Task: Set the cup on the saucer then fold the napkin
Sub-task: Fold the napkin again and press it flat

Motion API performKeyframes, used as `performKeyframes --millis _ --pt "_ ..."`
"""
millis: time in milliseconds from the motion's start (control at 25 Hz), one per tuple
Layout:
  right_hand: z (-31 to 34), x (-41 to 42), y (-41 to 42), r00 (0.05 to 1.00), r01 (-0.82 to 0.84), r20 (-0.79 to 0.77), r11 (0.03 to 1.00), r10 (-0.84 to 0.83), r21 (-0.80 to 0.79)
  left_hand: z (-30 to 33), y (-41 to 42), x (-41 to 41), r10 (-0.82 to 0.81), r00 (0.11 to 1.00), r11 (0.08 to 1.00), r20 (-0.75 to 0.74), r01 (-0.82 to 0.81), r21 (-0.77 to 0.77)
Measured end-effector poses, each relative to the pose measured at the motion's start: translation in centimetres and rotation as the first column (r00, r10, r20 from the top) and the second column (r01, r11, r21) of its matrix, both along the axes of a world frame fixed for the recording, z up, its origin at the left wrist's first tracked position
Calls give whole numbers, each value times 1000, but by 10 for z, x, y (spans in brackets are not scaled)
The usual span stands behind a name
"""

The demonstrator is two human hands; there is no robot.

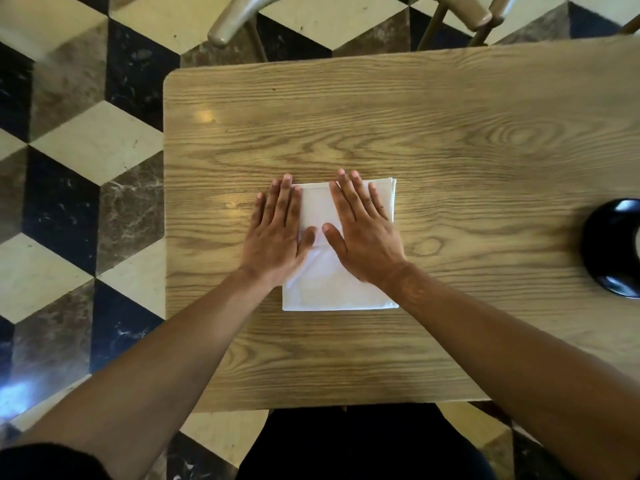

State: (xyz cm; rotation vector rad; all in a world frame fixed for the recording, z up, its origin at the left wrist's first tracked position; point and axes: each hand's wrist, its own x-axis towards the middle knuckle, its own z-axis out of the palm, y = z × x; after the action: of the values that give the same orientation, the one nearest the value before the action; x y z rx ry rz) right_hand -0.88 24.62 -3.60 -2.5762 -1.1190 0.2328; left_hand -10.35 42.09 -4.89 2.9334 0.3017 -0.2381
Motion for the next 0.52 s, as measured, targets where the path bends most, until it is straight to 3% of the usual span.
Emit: performKeyframes --millis 120,200,280,360,520 --pt "5 20 -30 989 106 96 990 -115 91 6 -2 1 37 998 999 44 -36 -22" --pt "1 35 -53 983 145 103 988 -149 51 11 -17 7 -24 991 1000 131 25 -4" --pt "-6 48 -67 990 85 111 996 -83 -13 14 -41 20 -126 978 992 166 128 -3" --pt "-12 55 -72 993 12 119 997 -3 -79 14 -67 36 -180 977 983 113 181 -3" --pt "-21 55 -72 993 32 114 993 -18 -118 5 -96 58 -223 974 975 44 221 35"
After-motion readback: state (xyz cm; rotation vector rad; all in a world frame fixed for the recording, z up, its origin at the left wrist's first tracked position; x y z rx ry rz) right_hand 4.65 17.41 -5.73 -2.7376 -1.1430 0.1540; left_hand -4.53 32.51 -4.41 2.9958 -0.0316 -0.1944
